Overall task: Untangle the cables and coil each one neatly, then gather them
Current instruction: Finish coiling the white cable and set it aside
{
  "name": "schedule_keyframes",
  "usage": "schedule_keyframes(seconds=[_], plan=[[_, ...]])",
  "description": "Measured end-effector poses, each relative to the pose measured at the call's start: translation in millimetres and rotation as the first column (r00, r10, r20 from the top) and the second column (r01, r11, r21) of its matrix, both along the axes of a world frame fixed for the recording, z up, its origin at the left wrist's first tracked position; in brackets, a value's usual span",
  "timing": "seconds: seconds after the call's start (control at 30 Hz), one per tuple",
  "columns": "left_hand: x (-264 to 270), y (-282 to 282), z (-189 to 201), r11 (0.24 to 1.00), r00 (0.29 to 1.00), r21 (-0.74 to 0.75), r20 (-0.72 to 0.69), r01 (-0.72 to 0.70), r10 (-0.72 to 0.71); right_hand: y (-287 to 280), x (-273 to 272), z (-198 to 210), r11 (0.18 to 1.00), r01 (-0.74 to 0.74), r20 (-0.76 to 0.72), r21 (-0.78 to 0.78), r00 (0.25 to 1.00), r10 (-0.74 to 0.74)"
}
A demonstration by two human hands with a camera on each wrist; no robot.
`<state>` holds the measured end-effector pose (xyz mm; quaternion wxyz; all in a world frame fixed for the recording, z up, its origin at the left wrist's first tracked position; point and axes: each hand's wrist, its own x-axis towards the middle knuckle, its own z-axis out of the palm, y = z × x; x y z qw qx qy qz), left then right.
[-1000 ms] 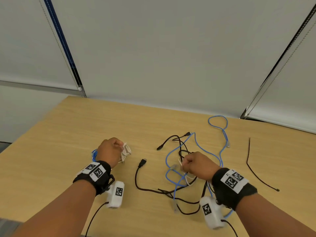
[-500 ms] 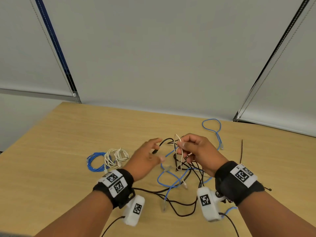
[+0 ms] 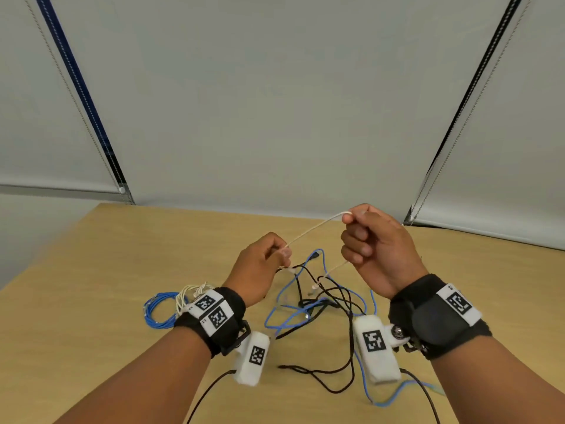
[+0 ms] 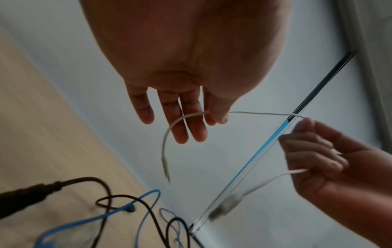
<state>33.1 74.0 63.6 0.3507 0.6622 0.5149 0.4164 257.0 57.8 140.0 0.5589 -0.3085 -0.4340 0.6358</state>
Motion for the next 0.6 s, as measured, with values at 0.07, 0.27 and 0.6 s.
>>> schedule_keyframes(seconds=[0.07,0.27,0.6], plan=[[-6,1,-5,0.998,0.995,0.018,-0.076,-0.058,0.059,4,8,2,0.999,0.041,0.062,-0.016,0.997,-0.040],[-8,-3,-5,0.998,0.999,-0.050,0.001,-0.049,0.049,11,15,-13,0.955,0.173,0.782,0.241,0.547,-0.297],[6,-10,17,0.990,0.989,-0.141,0.147,0.015,0.006,9,-2,-26,0.986,-0.034,0.772,0.161,0.627,-0.105]])
